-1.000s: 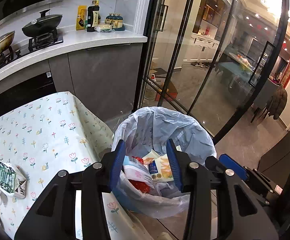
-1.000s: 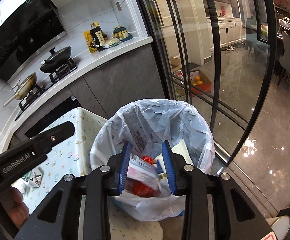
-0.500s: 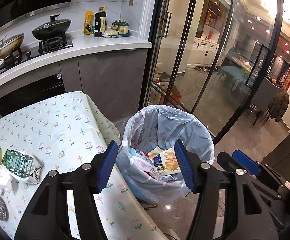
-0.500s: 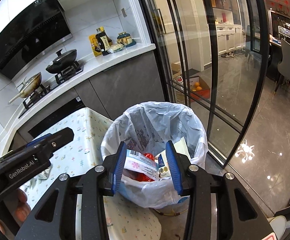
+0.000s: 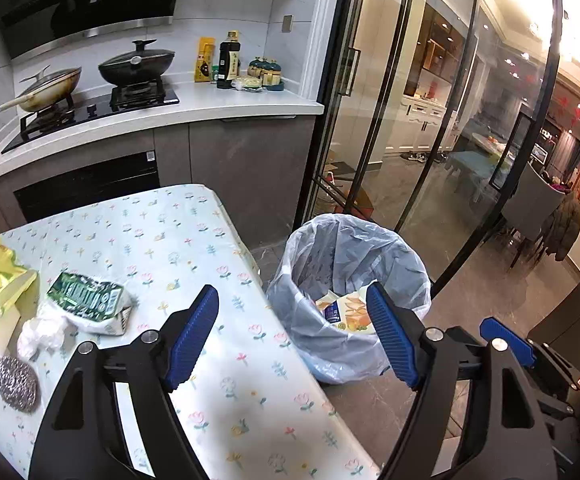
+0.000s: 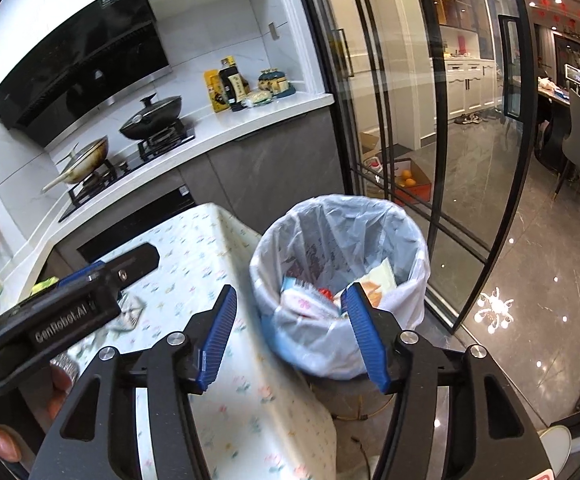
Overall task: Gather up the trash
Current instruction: 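Move both tools back over the steel wool and plastic bag on the table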
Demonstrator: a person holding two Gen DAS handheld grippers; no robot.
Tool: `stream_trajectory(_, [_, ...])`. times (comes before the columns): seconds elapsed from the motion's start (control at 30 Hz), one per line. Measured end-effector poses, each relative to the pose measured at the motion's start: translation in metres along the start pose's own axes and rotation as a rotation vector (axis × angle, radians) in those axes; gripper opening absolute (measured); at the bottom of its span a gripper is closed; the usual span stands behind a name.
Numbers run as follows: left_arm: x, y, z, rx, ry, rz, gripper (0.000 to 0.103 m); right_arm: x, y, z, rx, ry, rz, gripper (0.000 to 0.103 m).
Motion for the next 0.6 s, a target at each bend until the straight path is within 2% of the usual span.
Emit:
stream_trajectory(0.17, [-0.019, -0.024, -0.011, 0.003, 0.003, 0.031, 0.075, -0.02, -0.019, -0.018, -0.023, -0.018, 0.019, 0.057])
stream_trajectory(0.33, [-0.046, -0.049, -0.024, -0.004, -0.02, 0.062, 0.08, -0.049, -0.036, -0.036, -0.047, -0.029, 0.058, 0.057])
stream_trajectory(0.53, [-0.09, -0.08, -0.038, -0.006, -0.058, 0.127, 0.083, -0.096, -0.048, -0.054, -0.071, -0.061, 0.126, 0.058])
stream_trajectory(0.6, [-0.109, -0.091, -0.042, -0.002, -0.067, 0.162, 0.086, -0.111, -0.05, -0.06, -0.079, -0.069, 0.15, 0.058])
Point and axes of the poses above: each gripper's, at about its wrist camera, not at the fingertips, and y roughly the way its jaws point, x to its right, z to its top, the point moved 10 cm from there along y, roughly the way its jaws point, and after that the axes turned 14 degrees about x, right-handed, at the moved point
